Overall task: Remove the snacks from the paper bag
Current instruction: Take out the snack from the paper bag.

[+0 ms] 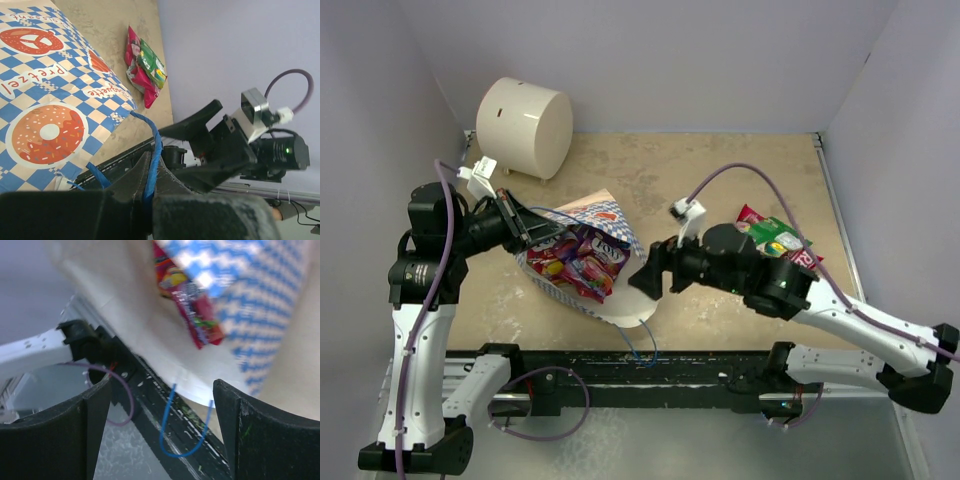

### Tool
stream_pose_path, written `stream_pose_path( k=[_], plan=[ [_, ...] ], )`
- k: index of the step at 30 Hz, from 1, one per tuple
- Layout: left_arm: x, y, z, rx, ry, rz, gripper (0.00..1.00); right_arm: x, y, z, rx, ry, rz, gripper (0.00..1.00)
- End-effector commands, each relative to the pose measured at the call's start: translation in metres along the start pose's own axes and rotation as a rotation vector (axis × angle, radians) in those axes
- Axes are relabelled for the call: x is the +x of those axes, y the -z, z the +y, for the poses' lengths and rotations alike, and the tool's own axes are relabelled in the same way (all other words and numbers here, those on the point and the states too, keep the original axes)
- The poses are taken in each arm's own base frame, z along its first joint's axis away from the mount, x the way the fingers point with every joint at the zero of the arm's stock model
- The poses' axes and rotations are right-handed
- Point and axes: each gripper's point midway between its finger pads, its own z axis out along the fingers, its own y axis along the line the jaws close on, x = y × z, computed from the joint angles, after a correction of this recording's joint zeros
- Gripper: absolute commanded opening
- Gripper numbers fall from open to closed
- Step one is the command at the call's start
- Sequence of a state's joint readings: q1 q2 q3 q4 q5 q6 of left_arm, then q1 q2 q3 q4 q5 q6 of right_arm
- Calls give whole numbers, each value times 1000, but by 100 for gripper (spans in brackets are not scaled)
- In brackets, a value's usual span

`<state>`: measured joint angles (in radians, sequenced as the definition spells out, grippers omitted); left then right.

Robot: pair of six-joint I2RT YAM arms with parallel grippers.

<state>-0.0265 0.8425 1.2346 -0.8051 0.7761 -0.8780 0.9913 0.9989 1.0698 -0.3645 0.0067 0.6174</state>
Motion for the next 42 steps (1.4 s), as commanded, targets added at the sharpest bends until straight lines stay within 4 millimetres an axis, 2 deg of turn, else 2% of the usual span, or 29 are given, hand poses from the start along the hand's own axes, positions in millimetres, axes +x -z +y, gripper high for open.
stream_pose_path(
  k=[1, 2, 5, 7, 9, 13, 16, 18, 20, 27, 31, 34, 39, 42],
  plan=[
    [-3, 6, -16, 47, -81, -17, 0, -15, -21, 48, -39, 109, -125, 85],
    [-3, 6, -15, 44, -78, -13, 0, -11, -26, 60, -39, 129, -119, 85],
    [-4, 4, -14, 47, -66, -15, 0, -9, -50, 69, -1, 74, -135, 85],
    [-6, 5, -16, 44, -64, -21, 0, -2, -65, 79, -21, 32, -135, 82],
    [-7, 6, -18, 35, -61, -26, 0, 4, -82, 80, -3, -2, -145, 76],
    [-4, 5, -10, 13, -18, -23, 0, 19, -113, 68, 95, 11, -167, 62],
    [-2, 2, -6, 25, 8, -23, 0, 23, -128, 46, 212, 45, -195, 52],
    [-3, 1, -8, 31, 18, -23, 0, 28, -132, 29, 283, 49, -220, 47],
    [-3, 2, -10, 34, 27, -20, 0, 31, -141, 25, 275, 63, -258, 46],
    [2, 6, -19, 68, 13, 5, 0, 50, -191, 24, 215, 140, -239, 51],
    [4, 7, -20, 70, 6, 22, 0, 64, -214, 19, 217, 176, -201, 62],
    [6, 8, -22, 74, 4, 33, 0, 76, -230, 8, 232, 213, -143, 65],
    [7, 11, -25, 63, -17, 56, 0, 91, -237, -13, 276, 225, -71, 84],
    [7, 11, -23, 49, -35, 67, 0, 103, -239, -32, 360, 239, -33, 95]
  ],
)
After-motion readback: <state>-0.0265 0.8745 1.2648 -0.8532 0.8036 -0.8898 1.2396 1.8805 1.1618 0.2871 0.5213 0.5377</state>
